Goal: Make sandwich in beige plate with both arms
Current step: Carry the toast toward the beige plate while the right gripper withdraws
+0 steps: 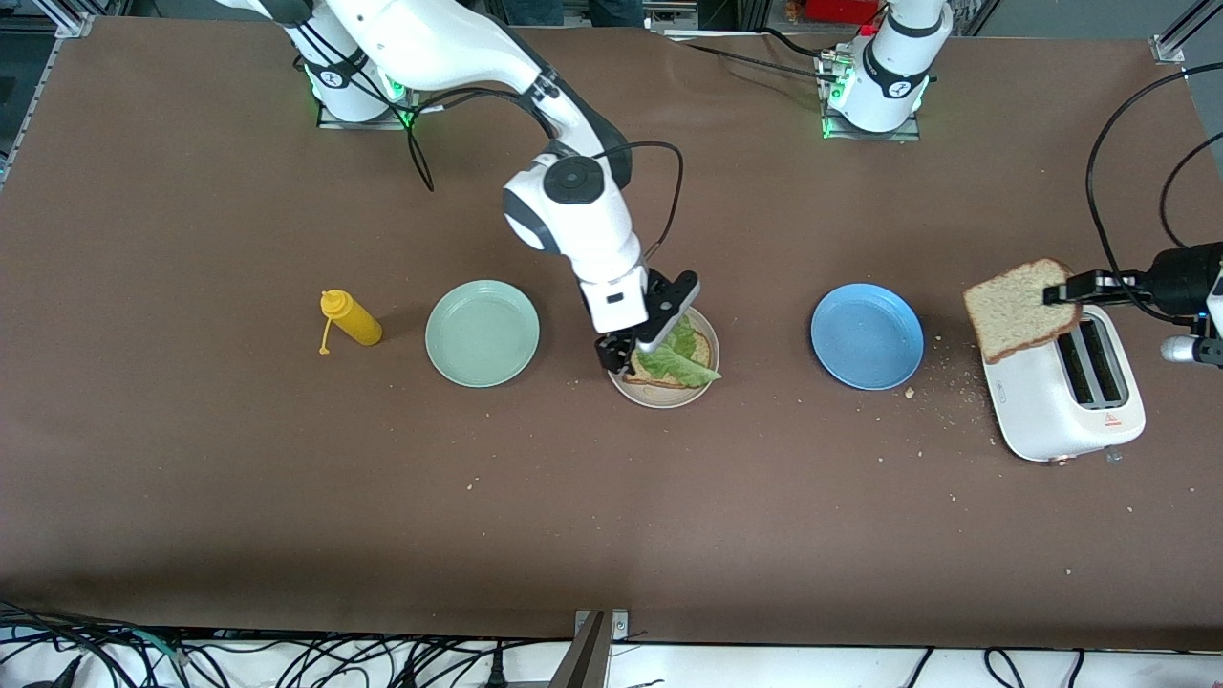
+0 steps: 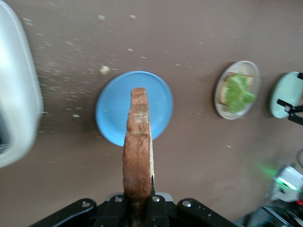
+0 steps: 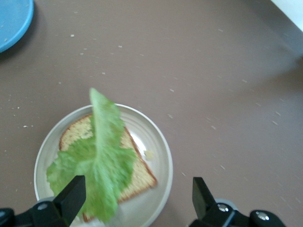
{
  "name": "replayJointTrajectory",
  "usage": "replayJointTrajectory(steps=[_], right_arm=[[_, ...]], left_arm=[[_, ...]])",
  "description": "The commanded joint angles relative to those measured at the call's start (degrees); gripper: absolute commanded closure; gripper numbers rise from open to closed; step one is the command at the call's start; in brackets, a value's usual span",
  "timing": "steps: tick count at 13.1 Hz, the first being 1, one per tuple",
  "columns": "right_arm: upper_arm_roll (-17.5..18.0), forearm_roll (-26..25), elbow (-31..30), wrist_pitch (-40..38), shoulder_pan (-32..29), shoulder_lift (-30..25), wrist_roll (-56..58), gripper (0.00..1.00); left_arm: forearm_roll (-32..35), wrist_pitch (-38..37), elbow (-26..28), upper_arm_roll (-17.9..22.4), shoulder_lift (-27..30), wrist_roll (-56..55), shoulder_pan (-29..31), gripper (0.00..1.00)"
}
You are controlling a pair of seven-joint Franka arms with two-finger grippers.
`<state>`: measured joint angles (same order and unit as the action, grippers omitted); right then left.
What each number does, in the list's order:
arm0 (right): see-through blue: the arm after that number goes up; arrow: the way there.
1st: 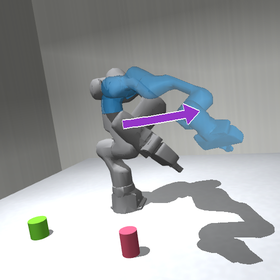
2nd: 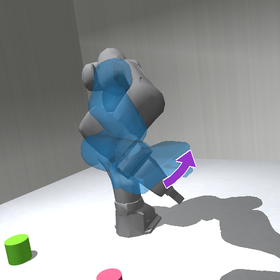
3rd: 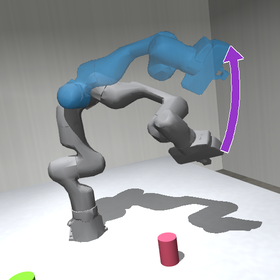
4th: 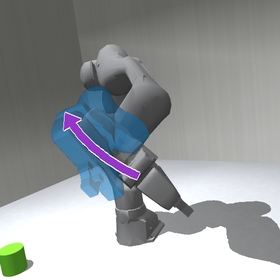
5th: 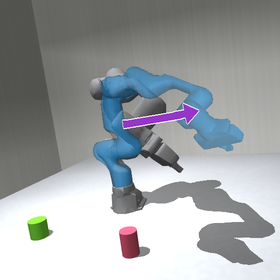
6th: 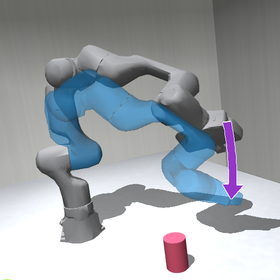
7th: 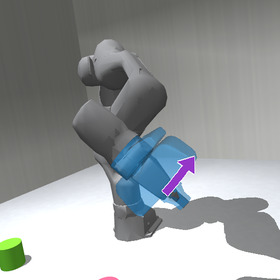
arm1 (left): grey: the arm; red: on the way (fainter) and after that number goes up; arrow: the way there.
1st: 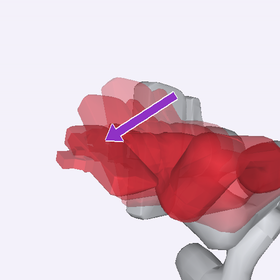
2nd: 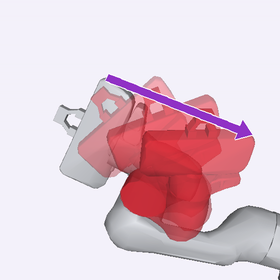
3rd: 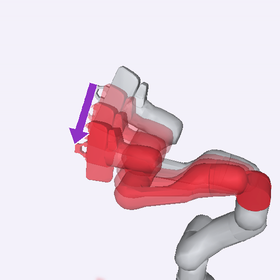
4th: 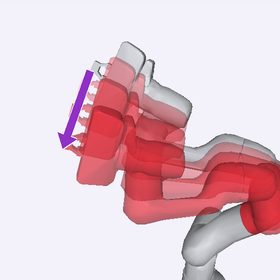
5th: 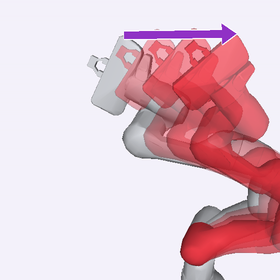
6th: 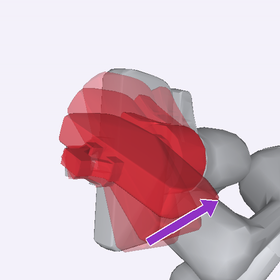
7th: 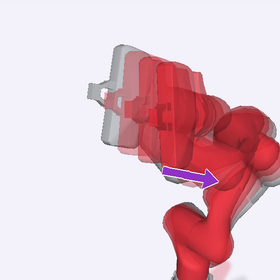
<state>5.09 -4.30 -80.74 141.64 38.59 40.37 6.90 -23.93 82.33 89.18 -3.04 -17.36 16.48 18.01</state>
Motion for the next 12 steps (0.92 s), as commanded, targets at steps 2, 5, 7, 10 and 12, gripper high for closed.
replayJointTrajectory(steps=[2,5,7,10,12], right_arm=[[0.37,2.54,-4.60,-15.29,-7.72,-12.49,-0.04,0.00],[-2.52,2.80,-4.43,-24.71,-14.84,-17.42,-0.58,0.00],[-5.69,2.80,-4.25,-29.46,-16.17,-20.32,-0.57,0.00],[-6.05,2.89,-4.25,-32.37,-22.14,-22.70,-0.58,0.00],[-6.05,2.89,-4.52,-34.31,-25.13,-23.41,-0.49,0.00]], left_arm=[[-11.99,-3.84,0.03,0.40,-4.07,1.37,-3.32,1.00],[-20.43,-3.67,0.03,0.40,-8.99,5.91,-8.85,1.00],[-26.75,-1.57,0.03,0.49,-13.03,10.49,-12.46,1.00],[-31.43,5.10,0.12,0.40,-16.46,11.03,-18.35,1.00],[-36.43,9.93,0.12,0.49,-20.06,13.05,-22.39,1.00]])
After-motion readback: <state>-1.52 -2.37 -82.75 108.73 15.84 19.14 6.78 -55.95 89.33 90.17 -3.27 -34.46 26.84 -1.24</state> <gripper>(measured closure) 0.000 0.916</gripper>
